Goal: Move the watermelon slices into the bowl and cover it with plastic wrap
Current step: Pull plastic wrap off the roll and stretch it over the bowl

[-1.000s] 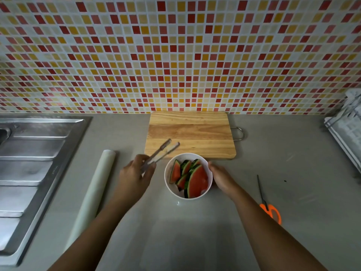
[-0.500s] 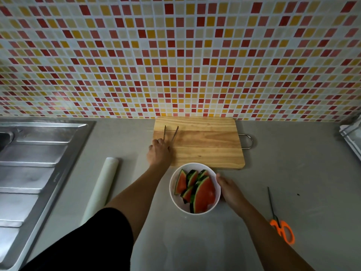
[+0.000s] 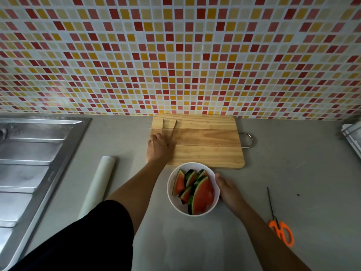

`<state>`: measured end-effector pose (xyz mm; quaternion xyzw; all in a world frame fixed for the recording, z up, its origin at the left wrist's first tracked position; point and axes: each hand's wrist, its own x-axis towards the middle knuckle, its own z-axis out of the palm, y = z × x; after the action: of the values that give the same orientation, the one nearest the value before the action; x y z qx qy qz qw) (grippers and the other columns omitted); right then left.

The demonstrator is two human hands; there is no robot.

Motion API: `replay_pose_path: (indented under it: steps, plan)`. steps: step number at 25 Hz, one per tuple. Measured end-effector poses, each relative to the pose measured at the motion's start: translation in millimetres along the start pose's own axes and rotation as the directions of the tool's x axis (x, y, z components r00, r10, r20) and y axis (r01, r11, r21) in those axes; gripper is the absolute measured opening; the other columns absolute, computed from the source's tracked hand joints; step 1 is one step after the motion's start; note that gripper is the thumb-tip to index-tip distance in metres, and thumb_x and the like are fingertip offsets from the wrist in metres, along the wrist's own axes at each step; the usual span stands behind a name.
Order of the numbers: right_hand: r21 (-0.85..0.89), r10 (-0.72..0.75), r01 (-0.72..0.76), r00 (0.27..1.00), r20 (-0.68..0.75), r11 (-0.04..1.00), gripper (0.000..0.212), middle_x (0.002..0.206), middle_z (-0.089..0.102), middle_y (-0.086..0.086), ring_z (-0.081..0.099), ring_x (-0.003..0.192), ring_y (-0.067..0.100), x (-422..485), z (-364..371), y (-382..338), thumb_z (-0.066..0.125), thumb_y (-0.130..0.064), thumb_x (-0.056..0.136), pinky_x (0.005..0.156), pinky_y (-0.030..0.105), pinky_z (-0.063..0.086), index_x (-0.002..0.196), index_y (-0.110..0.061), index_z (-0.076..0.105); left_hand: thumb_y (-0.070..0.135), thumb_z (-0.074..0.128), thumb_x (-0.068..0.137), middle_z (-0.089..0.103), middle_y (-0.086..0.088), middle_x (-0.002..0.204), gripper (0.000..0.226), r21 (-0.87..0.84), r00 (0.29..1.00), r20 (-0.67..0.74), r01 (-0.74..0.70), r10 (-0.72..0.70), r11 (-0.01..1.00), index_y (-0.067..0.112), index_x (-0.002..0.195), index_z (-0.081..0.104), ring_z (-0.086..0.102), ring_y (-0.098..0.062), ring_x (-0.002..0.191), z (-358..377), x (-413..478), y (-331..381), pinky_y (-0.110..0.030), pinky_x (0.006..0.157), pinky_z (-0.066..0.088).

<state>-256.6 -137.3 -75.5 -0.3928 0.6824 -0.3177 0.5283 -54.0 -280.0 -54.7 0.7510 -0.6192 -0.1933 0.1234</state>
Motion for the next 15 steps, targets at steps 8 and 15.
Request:
replay_pose_path:
  steps: [8, 15]
  plan:
    - [-0.102, -0.067, 0.057, 0.993, -0.096, 0.993, 0.048, 0.077, 0.068, -0.002, 0.063, 0.075, 0.009, -5, 7, 0, 0.031, -0.044, 0.098, 0.065, 0.023, 0.046, 0.071, -0.022, 0.064, 0.038, 0.029, 0.099, 0.063, -0.012, 0.093, 0.044, -0.255, 0.998, -0.043, -0.053, 0.044, 0.966, 0.007, 0.102, 0.06, 0.058, -0.03, 0.086, -13, -115, -23, -0.031, 0.068, 0.037]
    - [-0.182, -0.088, 0.057, 0.983, -0.163, 0.982, 0.046, 0.08, 0.065, 0.003, 0.061, 0.081, 0.018, -30, 9, 13, 0.033, -0.041, 0.098, 0.073, 0.026, 0.039, 0.064, -0.022, 0.057, 0.048, 0.019, 0.098, 0.067, -0.011, 0.09, 0.058, -0.328, 0.994, 0.071, -0.059, 0.087, 0.943, 0.01, 0.092, 0.064, 0.062, -0.026, 0.084, -13, -182, -22, -0.041, 0.079, 0.05]
